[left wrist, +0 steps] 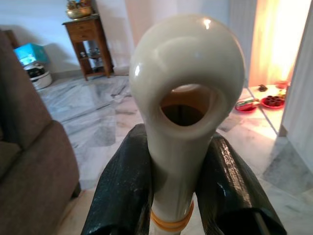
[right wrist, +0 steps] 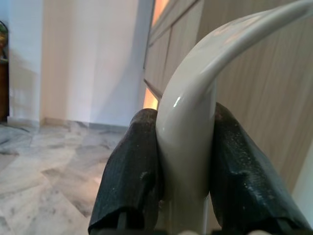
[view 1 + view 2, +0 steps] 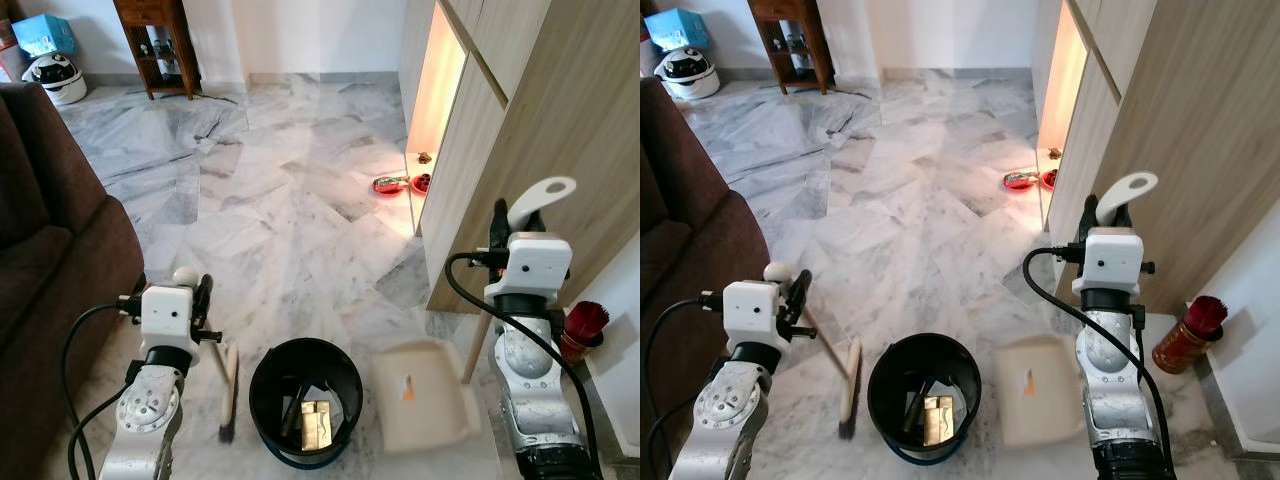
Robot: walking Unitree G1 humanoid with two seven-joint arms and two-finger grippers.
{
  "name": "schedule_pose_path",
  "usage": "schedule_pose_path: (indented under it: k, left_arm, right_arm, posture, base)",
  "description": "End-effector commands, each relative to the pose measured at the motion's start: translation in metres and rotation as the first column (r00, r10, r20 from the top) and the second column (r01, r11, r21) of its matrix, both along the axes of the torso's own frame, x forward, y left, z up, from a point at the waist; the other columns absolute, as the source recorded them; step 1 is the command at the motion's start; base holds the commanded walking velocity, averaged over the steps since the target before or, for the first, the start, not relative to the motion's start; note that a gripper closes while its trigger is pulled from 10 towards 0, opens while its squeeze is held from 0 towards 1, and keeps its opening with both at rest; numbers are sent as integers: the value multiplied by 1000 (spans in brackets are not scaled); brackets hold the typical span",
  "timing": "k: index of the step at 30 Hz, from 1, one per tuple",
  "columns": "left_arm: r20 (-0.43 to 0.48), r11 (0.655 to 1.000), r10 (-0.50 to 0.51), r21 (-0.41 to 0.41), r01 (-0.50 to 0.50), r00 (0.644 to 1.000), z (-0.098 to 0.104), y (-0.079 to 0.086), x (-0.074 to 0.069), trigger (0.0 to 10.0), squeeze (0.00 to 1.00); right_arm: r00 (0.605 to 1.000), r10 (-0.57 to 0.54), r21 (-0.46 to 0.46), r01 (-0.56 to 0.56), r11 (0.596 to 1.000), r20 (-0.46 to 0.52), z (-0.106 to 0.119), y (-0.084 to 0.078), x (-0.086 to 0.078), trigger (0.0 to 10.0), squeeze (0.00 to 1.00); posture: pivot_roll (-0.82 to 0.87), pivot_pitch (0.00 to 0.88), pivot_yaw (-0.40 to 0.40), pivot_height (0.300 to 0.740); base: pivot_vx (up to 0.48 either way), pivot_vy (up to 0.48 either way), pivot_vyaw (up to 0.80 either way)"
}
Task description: Sweep floor
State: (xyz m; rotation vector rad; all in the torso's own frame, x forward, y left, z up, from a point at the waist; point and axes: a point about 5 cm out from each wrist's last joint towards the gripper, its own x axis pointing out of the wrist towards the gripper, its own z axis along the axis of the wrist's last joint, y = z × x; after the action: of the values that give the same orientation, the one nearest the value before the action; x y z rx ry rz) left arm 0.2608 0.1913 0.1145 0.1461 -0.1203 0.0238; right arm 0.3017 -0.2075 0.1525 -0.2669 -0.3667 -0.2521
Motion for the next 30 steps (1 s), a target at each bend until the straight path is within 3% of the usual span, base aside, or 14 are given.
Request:
schedule_pose_path:
  k: [1,7,30]
  left_arm:
    - [49,1000,19,6,-20,999,8,5,0,10000,0]
    - [19,1000,-10,0,10,1000,-1,-1,-1,10000,0]
    - [41,1000,-23,-2,23,999,2,-4,0,10000,0]
  right_arm:
    - [998,-1,-11,2,1000,58,9,-5,1,10000,0]
    - [999,16,-9,-15,1000,37,2,-8,4,10000,0]
    - [995,93,16,-94,995,37,1,1,8,10000,0]
  posture:
    - [40,62,47,740]
    - [38,74,42,740]
    - [23,80,38,740]
  base:
    - [0,0,0]
    - [0,0,0]
    - [0,0,0]
